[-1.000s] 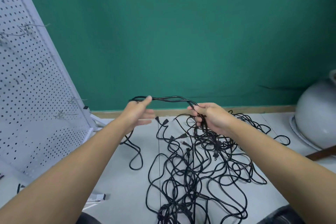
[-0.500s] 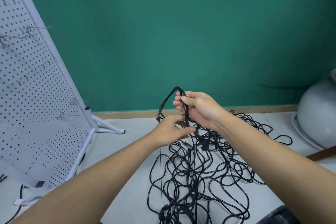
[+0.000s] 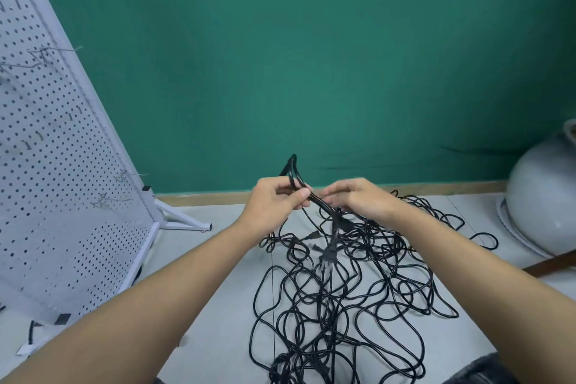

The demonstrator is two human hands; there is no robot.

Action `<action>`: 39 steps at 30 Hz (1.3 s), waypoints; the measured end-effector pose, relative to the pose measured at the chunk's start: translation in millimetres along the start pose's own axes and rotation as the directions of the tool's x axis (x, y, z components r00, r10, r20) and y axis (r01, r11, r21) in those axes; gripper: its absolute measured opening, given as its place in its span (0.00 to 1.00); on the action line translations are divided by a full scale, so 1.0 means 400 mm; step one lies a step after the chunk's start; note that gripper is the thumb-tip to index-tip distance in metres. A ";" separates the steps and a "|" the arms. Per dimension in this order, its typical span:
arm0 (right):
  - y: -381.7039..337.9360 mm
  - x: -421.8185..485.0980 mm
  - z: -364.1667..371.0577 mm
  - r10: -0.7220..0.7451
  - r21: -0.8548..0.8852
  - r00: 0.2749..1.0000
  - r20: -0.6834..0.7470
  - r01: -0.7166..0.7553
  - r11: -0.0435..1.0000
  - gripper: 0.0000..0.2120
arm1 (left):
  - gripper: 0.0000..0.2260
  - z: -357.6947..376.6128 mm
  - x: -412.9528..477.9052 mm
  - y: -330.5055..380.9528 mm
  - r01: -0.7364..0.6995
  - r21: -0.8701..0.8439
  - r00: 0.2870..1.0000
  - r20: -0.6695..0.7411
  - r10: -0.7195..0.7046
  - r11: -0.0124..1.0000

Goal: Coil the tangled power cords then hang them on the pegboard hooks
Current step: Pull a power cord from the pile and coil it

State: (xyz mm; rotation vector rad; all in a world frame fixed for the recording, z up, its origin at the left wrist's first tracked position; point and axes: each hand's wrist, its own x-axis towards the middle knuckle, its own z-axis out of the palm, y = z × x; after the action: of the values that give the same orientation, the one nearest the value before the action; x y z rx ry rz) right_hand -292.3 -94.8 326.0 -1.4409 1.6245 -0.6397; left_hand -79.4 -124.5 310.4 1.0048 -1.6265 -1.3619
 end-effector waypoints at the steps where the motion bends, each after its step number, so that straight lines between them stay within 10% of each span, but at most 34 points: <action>1: 0.016 -0.002 0.003 0.018 -0.068 0.997 0.071 -0.014 0.998 0.11 | 0.04 -0.009 0.004 0.005 0.015 -0.030 1.000 -0.023 -0.016 0.999; 10: 0.022 -0.021 0.012 0.002 0.197 0.969 0.248 -0.052 0.979 0.10 | 0.08 -0.049 0.018 0.004 0.137 -0.200 0.949 -0.255 -0.186 0.970; 16: 0.008 -0.024 0.012 -0.049 0.353 0.957 0.287 -0.058 0.934 0.12 | 0.17 -0.072 0.005 0.026 0.314 0.032 0.919 -0.263 -0.295 0.949; 25: -0.031 -0.031 -0.025 -0.209 0.686 0.937 0.279 -0.042 0.726 0.17 | 0.11 -0.094 0.003 0.039 -0.047 0.330 0.952 -0.272 0.143 0.943; 31: -0.038 -0.044 -0.059 -0.278 0.678 0.899 0.339 -0.028 0.734 0.14 | 0.14 -0.112 0.006 0.018 -0.133 0.412 0.946 -0.218 0.239 0.902; 36: -0.043 -0.044 -0.057 -0.241 0.667 0.915 0.324 -0.041 0.744 0.11 | 0.07 -0.110 0.006 0.048 -0.063 0.158 0.988 -0.132 0.084 0.985; 39: -0.052 -0.036 -0.035 -0.188 0.319 0.977 0.096 0.149 0.936 0.12 | 0.05 -0.101 -0.001 0.069 -0.015 0.004 0.989 -0.148 0.015 1.000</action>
State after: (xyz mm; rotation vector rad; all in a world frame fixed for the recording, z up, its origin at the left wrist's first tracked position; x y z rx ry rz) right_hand -293.3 -87.4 353.9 -1.3646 1.2473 -0.8455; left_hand -44.8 -136.3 343.0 1.0673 -1.5227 -1.2445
